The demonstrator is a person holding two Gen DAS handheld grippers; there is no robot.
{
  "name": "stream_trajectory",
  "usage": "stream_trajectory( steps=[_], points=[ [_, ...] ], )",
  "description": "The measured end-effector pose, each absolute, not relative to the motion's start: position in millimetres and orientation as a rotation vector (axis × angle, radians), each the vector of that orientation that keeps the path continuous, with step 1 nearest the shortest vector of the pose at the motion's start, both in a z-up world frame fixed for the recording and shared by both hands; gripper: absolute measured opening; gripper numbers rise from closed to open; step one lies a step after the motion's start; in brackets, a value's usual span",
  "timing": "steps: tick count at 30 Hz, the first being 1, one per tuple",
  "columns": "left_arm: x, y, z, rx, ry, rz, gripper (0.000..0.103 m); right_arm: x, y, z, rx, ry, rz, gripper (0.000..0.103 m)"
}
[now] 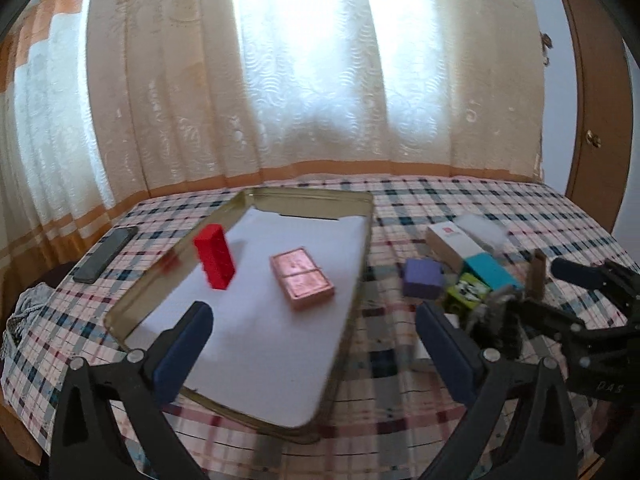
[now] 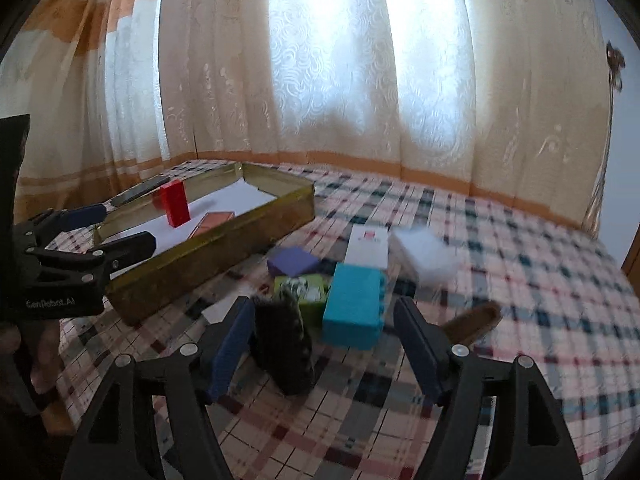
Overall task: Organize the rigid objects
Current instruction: 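Open both tools to release the boxes in the tray and withdraw, then grasp the black brush object with the right tool while the left tool grasps the white charger cube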
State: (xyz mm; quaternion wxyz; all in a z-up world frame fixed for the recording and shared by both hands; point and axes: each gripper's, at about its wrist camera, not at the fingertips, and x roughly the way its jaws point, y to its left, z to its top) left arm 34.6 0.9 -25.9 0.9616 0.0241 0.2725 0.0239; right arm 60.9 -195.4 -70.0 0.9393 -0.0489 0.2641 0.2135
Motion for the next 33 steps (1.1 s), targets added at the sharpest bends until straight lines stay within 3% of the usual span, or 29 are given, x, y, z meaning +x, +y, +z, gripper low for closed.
stream_trajectory(
  steps=[12, 21, 22, 23, 28, 33],
  points=[
    [37.6, -15.6, -35.5, 0.06, 0.582, 0.026, 0.103, 76.5, -181.5, -85.5, -0.105, 0.674, 0.562, 0.07],
    [39.1, -17.5, -39.7, 0.062, 0.595, 0.014, 0.103, 100.4, -171.9, -102.1, -0.075, 0.812, 0.605, 0.052],
    [39.2, -18.4, -40.0, 0.064, 0.596, 0.011, 0.103, 102.9, -171.4, -104.3, -0.068, 0.827, 0.616, 0.038],
    [39.0, -19.3, -40.3, 0.067, 0.595, 0.009, 0.103, 102.0, -172.7, -102.8, -0.057, 0.816, 0.622, 0.031],
    [37.2, -33.7, -37.6, 0.101, 0.59, -0.031, 0.096, 87.5, -180.9, -88.0, -0.047, 0.698, 0.573, 0.03],
    [41.0, -53.9, -37.5, 0.133, 0.606, -0.093, 0.096, 82.7, -193.0, -75.7, -0.054, 0.598, 0.449, 0.03]
  ],
)
